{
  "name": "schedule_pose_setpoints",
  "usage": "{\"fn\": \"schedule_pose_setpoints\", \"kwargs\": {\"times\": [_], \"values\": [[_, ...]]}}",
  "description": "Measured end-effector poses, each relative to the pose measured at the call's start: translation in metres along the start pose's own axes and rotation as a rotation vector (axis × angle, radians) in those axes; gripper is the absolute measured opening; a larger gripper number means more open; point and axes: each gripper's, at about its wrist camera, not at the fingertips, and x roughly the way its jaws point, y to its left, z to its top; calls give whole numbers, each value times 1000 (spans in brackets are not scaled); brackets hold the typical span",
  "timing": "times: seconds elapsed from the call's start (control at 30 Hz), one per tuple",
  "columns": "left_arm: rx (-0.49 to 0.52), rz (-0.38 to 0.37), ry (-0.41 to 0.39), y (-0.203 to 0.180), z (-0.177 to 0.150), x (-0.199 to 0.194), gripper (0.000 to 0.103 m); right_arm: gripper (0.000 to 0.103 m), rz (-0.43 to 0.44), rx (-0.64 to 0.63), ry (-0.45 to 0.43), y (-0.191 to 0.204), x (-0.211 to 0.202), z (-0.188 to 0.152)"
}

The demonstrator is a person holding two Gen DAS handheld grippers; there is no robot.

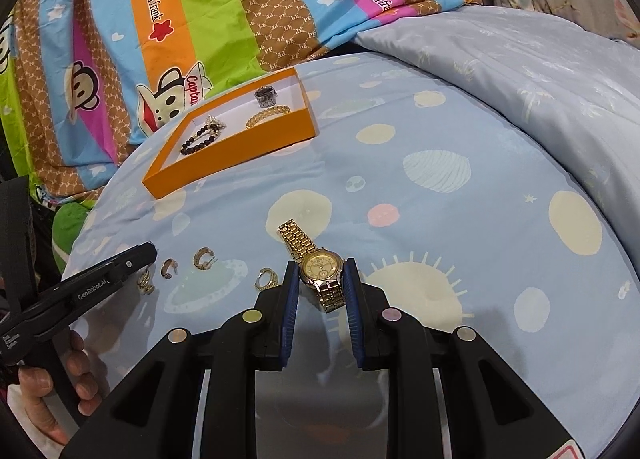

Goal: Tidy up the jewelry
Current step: 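Lift the gold watch with the right gripper while the left grasps the silver ring, then carry the ring and watch into the orange box and open both grippers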

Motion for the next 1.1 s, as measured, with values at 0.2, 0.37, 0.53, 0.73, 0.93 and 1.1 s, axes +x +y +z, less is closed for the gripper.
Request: {"fn": "schedule_pose_setpoints", "kwargs": {"times": [0.2, 0.37, 0.53, 0.73, 0.93, 1.1], "values": [[14, -23, -3, -4, 1, -7, 19, 21, 13, -13, -40, 7, -15, 11], [27, -61, -38, -11, 13, -24, 19, 21, 33, -48, -94, 21, -27, 36], [49, -81, -104, -16, 42, -41, 19, 21, 64, -75, -153, 36, -28, 72], [59, -57, -182, -15, 92, -37, 19, 21, 87, -104, -190, 58, -7, 121], [43, -50, -188, -9, 126, -8, 19, 21, 117, -113, -153, 76, 40, 148], [26, -39, -157, -6, 136, 24, 19, 21, 125, -108, -101, 82, 79, 148]]}}
